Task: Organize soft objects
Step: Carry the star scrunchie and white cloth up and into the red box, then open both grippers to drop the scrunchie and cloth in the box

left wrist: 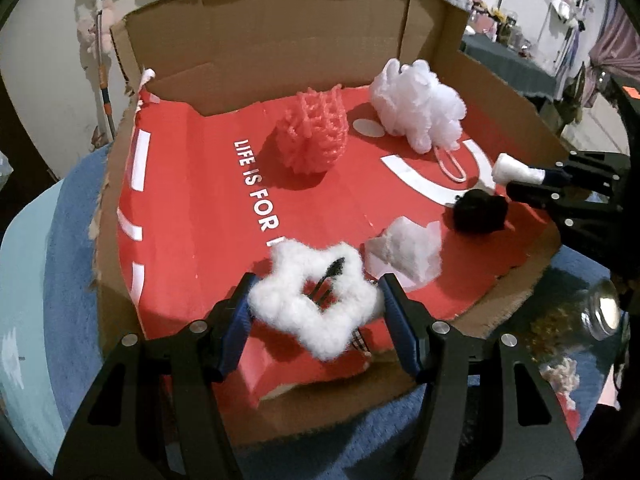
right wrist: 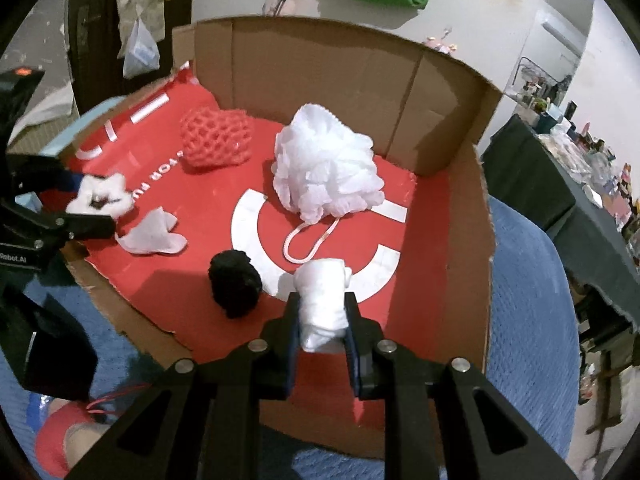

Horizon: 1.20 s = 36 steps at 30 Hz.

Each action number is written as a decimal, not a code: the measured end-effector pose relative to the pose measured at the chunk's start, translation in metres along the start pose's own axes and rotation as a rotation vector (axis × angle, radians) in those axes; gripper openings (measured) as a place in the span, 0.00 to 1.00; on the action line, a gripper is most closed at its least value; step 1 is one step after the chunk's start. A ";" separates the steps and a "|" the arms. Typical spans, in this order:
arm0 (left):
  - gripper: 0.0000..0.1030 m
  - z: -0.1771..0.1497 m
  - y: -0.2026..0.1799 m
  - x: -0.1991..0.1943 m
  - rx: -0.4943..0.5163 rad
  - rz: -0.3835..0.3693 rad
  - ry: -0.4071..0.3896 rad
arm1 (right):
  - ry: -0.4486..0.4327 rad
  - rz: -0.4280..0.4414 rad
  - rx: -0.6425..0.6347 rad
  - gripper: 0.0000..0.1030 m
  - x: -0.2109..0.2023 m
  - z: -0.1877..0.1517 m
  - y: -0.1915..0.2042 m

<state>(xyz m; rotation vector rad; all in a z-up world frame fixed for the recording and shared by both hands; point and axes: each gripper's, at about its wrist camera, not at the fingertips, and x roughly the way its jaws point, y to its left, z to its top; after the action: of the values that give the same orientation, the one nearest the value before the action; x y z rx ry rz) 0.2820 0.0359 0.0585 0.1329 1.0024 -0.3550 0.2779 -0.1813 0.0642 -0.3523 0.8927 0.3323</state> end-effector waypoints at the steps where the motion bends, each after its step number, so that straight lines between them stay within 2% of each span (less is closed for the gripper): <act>1: 0.58 0.001 0.000 0.002 0.001 -0.001 0.008 | 0.011 -0.002 -0.006 0.21 0.002 0.001 0.000; 9: 0.58 0.005 -0.004 0.012 0.014 -0.004 0.037 | 0.075 -0.005 -0.030 0.21 0.020 0.004 0.000; 24: 0.59 0.005 -0.005 0.014 0.021 0.002 0.038 | 0.071 0.011 -0.021 0.25 0.020 0.002 -0.001; 28: 0.62 0.005 -0.005 0.013 0.018 -0.001 0.035 | 0.073 0.017 -0.019 0.26 0.019 0.003 0.000; 34: 0.65 0.008 -0.005 0.009 0.007 -0.002 0.023 | 0.069 0.033 -0.011 0.34 0.016 0.004 -0.001; 36: 0.65 0.009 -0.003 0.008 0.000 -0.008 0.020 | 0.064 0.038 -0.012 0.43 0.014 0.005 0.000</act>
<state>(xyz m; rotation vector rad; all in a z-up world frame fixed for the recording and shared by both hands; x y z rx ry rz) 0.2917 0.0286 0.0570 0.1325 1.0232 -0.3611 0.2892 -0.1778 0.0560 -0.3594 0.9612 0.3633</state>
